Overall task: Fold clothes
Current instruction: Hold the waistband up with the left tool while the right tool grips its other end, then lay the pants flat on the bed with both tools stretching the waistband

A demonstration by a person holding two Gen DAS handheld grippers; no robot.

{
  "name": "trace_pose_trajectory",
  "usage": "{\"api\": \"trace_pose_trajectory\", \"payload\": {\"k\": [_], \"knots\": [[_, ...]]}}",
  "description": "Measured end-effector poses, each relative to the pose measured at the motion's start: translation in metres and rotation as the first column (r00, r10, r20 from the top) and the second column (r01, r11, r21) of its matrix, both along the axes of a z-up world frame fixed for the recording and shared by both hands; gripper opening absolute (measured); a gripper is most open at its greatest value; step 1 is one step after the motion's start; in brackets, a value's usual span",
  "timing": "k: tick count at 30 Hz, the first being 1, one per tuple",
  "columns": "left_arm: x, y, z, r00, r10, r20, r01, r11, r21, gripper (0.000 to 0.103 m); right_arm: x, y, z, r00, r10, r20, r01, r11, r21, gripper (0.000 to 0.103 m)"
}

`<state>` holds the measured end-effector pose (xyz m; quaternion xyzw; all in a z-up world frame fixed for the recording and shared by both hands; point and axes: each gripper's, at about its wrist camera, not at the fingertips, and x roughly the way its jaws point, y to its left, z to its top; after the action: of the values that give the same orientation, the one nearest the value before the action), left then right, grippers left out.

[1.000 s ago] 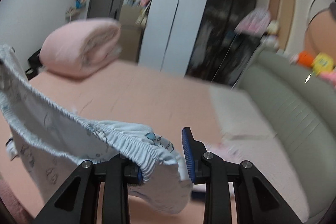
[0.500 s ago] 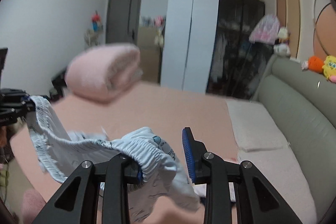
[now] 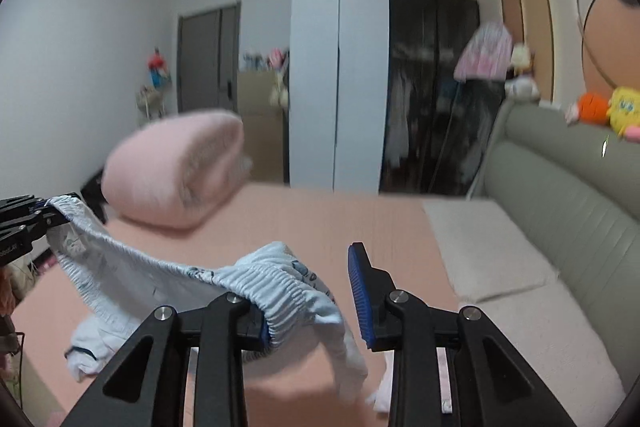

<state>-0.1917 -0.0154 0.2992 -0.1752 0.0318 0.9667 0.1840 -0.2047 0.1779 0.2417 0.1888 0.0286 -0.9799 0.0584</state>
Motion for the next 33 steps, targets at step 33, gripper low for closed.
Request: {"api": "trace_pose_trajectory", "payload": {"k": [33], "knots": [[-0.011,-0.001,-0.084,0.996,0.067,0.058,-0.061,0.994,-0.094,0.008,0.022,0.010,-0.045,0.998,0.004,-0.068,-0.004,1.000,-0.002,0.035]]}}
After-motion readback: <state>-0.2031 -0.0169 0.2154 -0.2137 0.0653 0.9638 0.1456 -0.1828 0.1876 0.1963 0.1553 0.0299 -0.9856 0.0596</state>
